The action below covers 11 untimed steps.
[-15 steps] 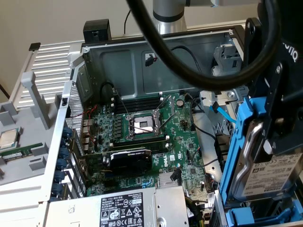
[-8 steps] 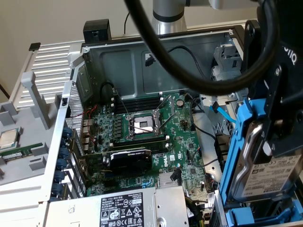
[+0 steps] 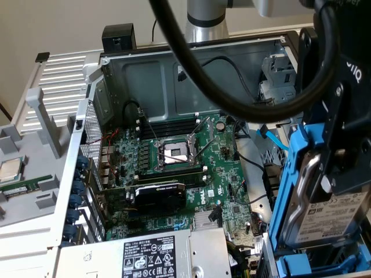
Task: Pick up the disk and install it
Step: 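Insert the disk into the insertion slot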
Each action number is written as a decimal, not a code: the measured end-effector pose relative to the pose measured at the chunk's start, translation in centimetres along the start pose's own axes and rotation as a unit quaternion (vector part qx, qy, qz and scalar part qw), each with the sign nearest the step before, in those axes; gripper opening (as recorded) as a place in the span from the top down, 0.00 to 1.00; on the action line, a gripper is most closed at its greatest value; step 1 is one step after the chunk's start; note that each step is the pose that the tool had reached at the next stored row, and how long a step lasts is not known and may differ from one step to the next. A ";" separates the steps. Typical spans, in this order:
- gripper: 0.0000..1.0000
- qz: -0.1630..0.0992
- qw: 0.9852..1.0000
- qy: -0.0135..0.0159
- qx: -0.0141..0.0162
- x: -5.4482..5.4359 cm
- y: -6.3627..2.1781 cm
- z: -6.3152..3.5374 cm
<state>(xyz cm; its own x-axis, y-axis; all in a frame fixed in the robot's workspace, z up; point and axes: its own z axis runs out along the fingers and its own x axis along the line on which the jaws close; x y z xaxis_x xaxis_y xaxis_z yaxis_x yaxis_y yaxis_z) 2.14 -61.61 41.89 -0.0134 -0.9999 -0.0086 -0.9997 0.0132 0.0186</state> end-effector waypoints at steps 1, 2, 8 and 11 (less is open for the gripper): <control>0.63 0.000 1.000 0.000 0.000 0.0 0.00 0.04; 0.63 0.000 1.000 0.000 0.000 0.0 0.00 0.09; 0.62 0.000 1.000 0.000 0.000 0.0 0.00 0.18; 0.56 0.000 1.000 0.000 0.000 0.0 0.00 0.21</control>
<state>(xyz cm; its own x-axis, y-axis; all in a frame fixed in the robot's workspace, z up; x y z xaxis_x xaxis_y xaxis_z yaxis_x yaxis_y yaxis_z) 2.14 -61.61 41.69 -0.0134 -0.9999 -0.0085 -0.9997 0.0132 0.0187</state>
